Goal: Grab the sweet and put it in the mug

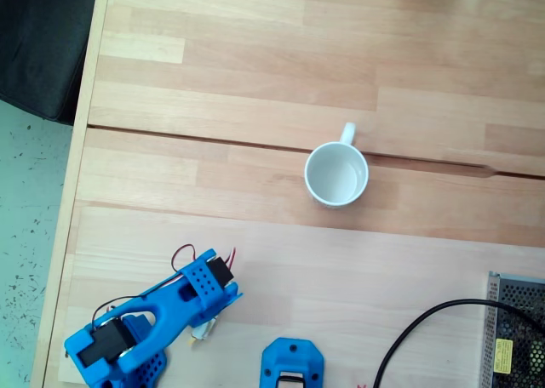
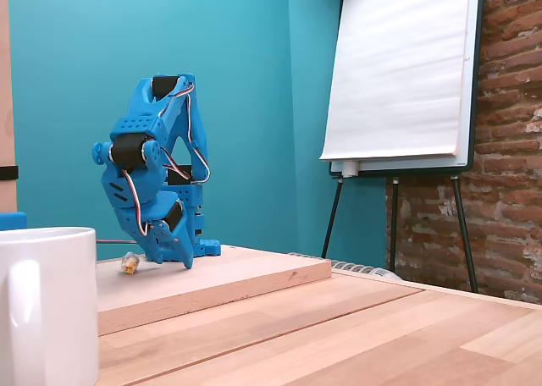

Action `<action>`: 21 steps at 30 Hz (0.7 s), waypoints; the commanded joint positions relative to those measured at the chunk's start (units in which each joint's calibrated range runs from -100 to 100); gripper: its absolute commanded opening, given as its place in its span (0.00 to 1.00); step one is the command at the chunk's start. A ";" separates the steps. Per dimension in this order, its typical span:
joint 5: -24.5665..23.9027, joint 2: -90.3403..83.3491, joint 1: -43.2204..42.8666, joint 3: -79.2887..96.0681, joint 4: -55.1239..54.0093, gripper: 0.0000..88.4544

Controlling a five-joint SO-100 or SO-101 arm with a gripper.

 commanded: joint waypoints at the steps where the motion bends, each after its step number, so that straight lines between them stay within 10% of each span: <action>1: -0.10 -1.20 0.25 -5.16 -0.16 0.24; 21: 7.72 -11.27 -7.16 -6.41 0.97 0.25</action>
